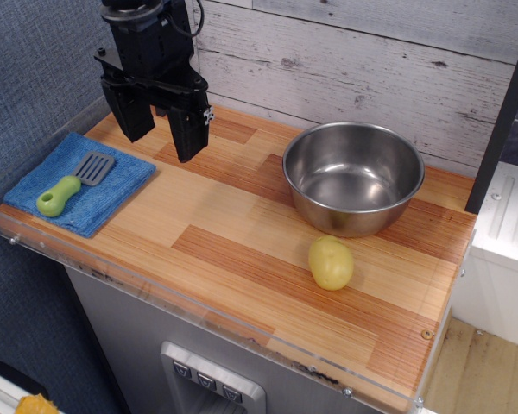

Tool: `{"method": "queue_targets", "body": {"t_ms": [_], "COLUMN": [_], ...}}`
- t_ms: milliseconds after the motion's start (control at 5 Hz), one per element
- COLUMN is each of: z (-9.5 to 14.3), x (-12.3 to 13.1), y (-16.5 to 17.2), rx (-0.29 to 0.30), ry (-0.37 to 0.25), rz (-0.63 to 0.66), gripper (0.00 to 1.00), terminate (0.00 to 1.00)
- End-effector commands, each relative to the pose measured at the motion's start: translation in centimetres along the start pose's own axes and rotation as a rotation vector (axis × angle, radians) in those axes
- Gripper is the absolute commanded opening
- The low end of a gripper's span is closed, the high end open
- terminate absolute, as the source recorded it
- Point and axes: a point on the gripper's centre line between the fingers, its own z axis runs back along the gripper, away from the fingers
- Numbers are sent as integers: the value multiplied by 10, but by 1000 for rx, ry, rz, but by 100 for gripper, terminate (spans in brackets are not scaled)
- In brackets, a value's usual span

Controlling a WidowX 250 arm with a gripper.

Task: Put the lemon in the pot

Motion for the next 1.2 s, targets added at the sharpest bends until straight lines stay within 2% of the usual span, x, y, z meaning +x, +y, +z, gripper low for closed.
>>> {"method": "queue_targets", "body": {"t_ms": [0, 200, 400, 800, 1000], "z": [0, -8, -11, -9, -13], "x": [0, -1, -5, -7, -5], "y": [0, -27, -45, -72, -90], "rx": [0, -9, 15, 24, 22], "ry": [0, 5, 1, -44, -38], "rz": [0, -80, -114, -171, -230], "gripper": [100, 100, 100, 100, 100], "terminate": [0, 0, 0, 0, 0]}}
